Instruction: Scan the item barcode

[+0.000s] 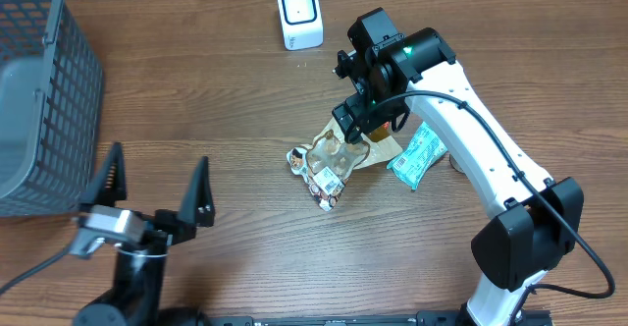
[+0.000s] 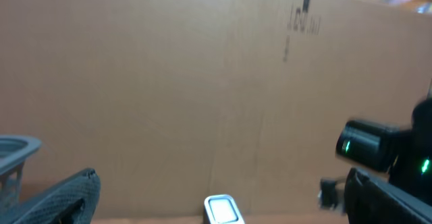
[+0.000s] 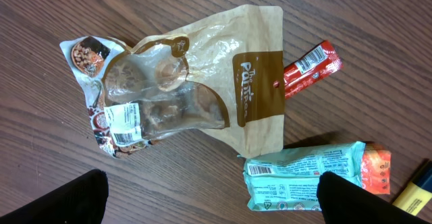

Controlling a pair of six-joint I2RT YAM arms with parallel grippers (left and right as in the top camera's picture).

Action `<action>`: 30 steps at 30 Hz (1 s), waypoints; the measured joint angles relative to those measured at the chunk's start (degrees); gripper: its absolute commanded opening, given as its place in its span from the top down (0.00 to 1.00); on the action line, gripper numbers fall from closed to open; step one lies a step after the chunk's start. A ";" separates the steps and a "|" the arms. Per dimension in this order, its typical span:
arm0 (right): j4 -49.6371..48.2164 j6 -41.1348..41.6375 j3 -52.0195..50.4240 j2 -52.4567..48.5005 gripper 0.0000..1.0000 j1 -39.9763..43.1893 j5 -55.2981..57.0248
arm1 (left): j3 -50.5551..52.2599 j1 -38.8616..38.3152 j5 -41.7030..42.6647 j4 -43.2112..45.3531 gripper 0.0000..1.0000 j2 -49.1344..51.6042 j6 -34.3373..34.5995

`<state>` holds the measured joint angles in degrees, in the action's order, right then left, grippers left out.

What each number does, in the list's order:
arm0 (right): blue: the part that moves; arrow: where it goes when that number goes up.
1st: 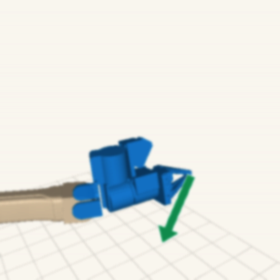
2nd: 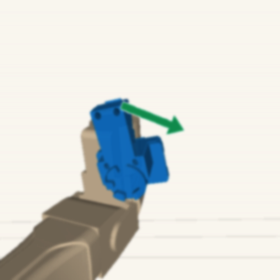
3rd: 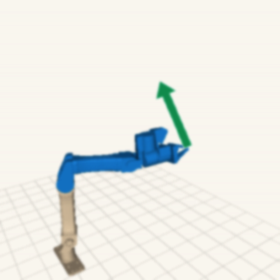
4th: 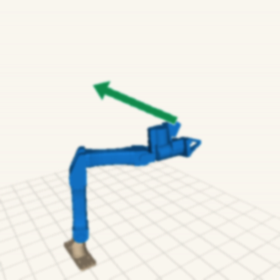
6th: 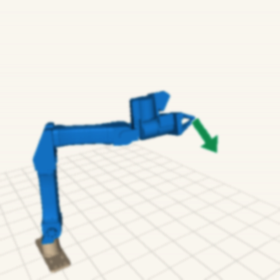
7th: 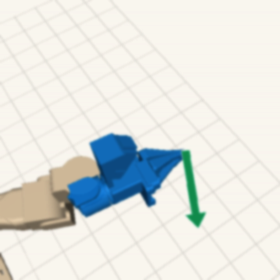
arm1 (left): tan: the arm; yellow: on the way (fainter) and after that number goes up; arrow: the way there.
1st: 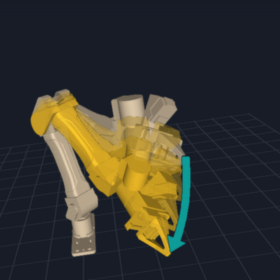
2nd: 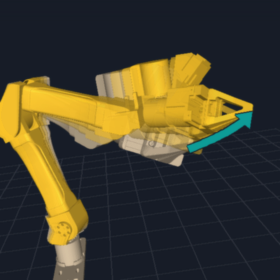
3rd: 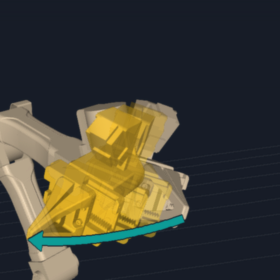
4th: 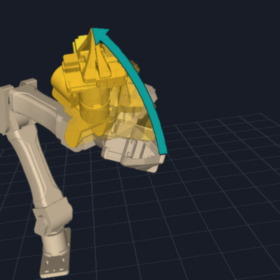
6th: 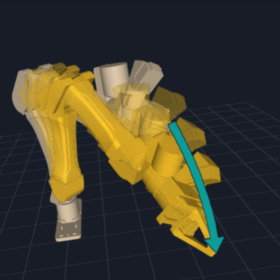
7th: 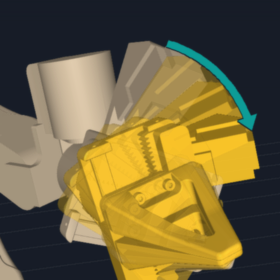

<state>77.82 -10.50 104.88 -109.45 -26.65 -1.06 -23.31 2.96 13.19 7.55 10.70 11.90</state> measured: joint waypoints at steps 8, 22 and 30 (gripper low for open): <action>-0.02 0.00 0.00 0.00 0.00 0.00 -0.04 | 14.23 0.00 -1.09 2.69 0.00 -8.20 -4.02; -0.02 0.00 0.00 0.00 0.00 0.00 -0.02 | 22.75 0.00 -4.85 -10.78 0.00 -9.79 -4.90; 0.00 -0.02 0.00 0.00 0.00 0.00 -0.04 | 22.82 0.00 -7.23 -11.41 0.00 -9.84 -5.53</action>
<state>77.82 -10.52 104.88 -109.45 -26.65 -1.10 -0.49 2.96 5.96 -3.86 0.86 6.37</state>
